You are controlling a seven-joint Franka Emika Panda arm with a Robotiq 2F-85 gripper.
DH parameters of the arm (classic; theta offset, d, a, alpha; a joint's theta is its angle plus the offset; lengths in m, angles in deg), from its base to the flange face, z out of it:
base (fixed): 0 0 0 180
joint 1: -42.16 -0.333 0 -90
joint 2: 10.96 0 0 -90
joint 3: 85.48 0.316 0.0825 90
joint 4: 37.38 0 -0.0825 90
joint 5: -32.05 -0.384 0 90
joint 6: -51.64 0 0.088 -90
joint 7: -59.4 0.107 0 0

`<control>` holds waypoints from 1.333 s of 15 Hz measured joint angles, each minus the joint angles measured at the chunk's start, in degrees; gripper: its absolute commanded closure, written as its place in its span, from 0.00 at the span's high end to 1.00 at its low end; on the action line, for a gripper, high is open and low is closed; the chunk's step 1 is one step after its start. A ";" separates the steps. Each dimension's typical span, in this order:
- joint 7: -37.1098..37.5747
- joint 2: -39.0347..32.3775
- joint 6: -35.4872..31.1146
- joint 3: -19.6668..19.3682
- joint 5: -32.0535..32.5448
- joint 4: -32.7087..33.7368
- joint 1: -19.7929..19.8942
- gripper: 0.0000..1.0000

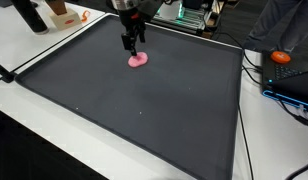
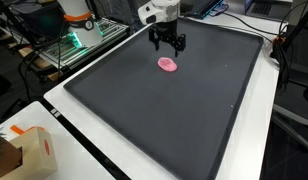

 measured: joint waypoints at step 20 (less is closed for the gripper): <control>0.23 -5.46 -9.39 -0.54 -0.26 -0.52 -1.04 0.02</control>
